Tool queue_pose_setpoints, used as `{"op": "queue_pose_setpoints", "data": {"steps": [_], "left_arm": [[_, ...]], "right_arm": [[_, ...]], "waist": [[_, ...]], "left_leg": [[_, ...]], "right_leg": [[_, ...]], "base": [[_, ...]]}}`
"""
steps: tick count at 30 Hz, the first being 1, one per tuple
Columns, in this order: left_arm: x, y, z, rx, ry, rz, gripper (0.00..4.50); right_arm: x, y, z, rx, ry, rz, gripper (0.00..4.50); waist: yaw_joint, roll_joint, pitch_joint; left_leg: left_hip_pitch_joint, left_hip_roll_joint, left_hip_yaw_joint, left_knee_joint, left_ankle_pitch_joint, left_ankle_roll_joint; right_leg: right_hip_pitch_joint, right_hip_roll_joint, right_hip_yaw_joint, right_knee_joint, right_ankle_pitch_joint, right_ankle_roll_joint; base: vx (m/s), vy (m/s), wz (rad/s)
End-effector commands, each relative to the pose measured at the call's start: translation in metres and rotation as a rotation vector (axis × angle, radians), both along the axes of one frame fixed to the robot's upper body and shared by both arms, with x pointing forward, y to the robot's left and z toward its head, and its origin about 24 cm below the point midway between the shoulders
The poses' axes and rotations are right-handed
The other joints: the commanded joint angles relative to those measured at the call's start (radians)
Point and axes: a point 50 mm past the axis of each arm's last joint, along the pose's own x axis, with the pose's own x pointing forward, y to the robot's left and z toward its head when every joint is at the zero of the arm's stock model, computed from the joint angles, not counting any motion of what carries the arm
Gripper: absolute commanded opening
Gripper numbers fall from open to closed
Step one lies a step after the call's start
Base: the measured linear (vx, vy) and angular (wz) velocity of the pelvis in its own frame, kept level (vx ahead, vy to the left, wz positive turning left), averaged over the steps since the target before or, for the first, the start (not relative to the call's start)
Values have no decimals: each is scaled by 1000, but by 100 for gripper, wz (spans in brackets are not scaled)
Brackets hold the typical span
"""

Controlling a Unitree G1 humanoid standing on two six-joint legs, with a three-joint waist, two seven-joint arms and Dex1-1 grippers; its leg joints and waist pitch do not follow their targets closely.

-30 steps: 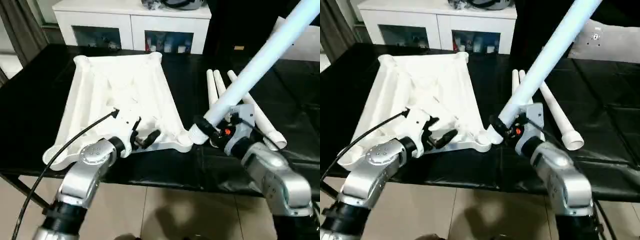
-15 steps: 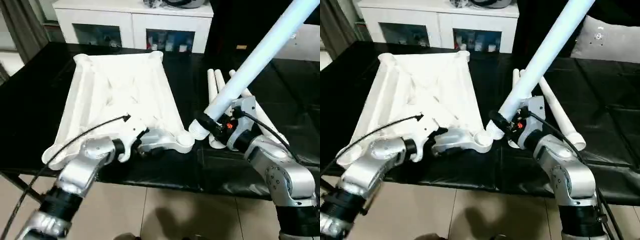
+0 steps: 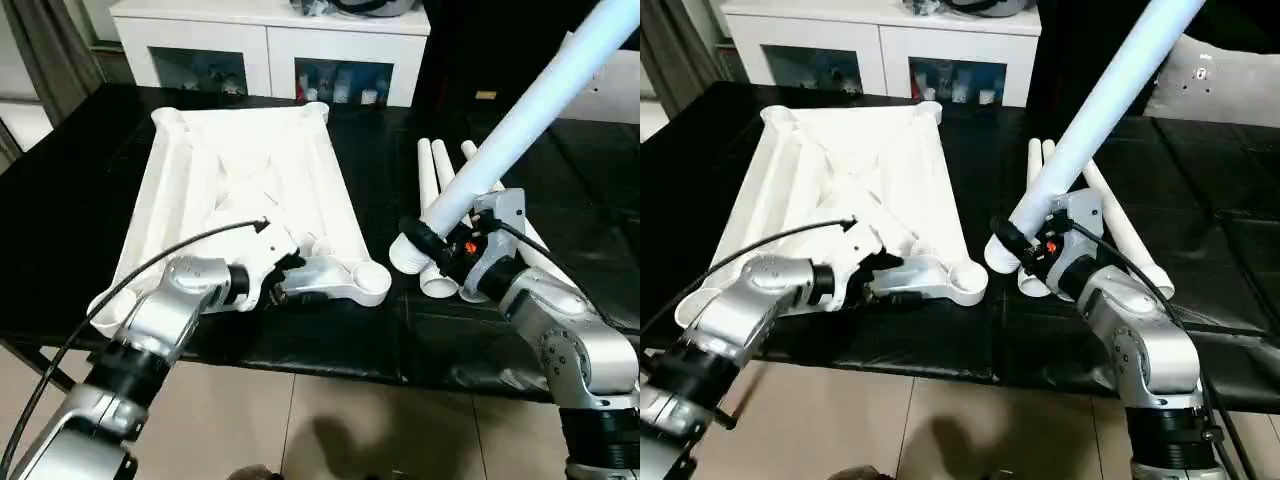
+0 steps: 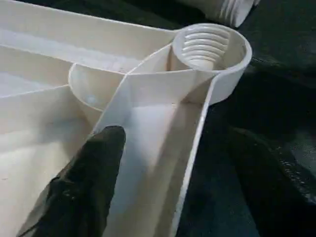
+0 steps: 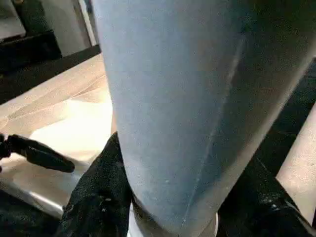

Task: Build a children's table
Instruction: Move to table, then insert table leg to table base

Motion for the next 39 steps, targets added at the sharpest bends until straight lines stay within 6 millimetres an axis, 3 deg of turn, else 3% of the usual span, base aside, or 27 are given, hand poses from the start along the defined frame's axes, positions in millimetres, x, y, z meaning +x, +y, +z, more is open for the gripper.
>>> {"op": "queue_pose_setpoints", "data": {"steps": [1, 8, 11, 16, 17, 22, 39], "left_arm": [[1, -2, 0, -1, 12, -18, 333], [2, -3, -2, 13, -3, -40, 258], [3, -2, -3, 35, -23, -55, 247], [4, 0, -7, 78, -36, -89, 216], [4, 0, -7, 80, -36, -91, 199], [4, -1, -9, 94, -39, -110, 155], [5, 4, -14, 161, -34, -185, 22]], "right_arm": [[-2, 2, 3, -4, -12, 56, 188], [-4, 8, 3, 4, 12, 124, 188], [-3, 14, 2, -14, 11, 177, 188], [0, 17, 1, -46, 26, 219, 188], [0, 17, 1, -47, 27, 220, 188], [7, 18, 1, -72, 36, 239, 188], [24, 26, -6, -130, 96, 360, 188]], "waist": [[2, -3, -68], [2, -3, -66], [2, -8, -66], [1, -6, -66], [0, -13, -66], [2, -6, -67], [1, -5, -69]], "left_leg": [[12, 137, -60, -100, -122, -1], [13, 141, -62, -102, -141, -5], [12, 139, -61, -101, -143, -3], [12, 141, -62, -103, -140, -4], [14, 142, -61, -103, -142, -6], [12, 139, -60, -100, -126, -3], [12, 141, -60, -100, -132, -6]], "right_leg": [[49, -121, 82, -54, -139, -264], [47, -121, 83, -57, -162, -264], [48, -122, 83, -58, -171, -261], [46, -122, 82, -58, -176, -261], [45, -121, 83, -57, -175, -259], [45, -123, 83, -57, -164, -267], [50, -124, 82, -51, -126, -291]], "base": [[0, 0, 0], [0, 0, 0], [0, 0, 0], [0, 0, 0], [0, 0, 0], [0, 0, 0], [0, 0, 0]]}}
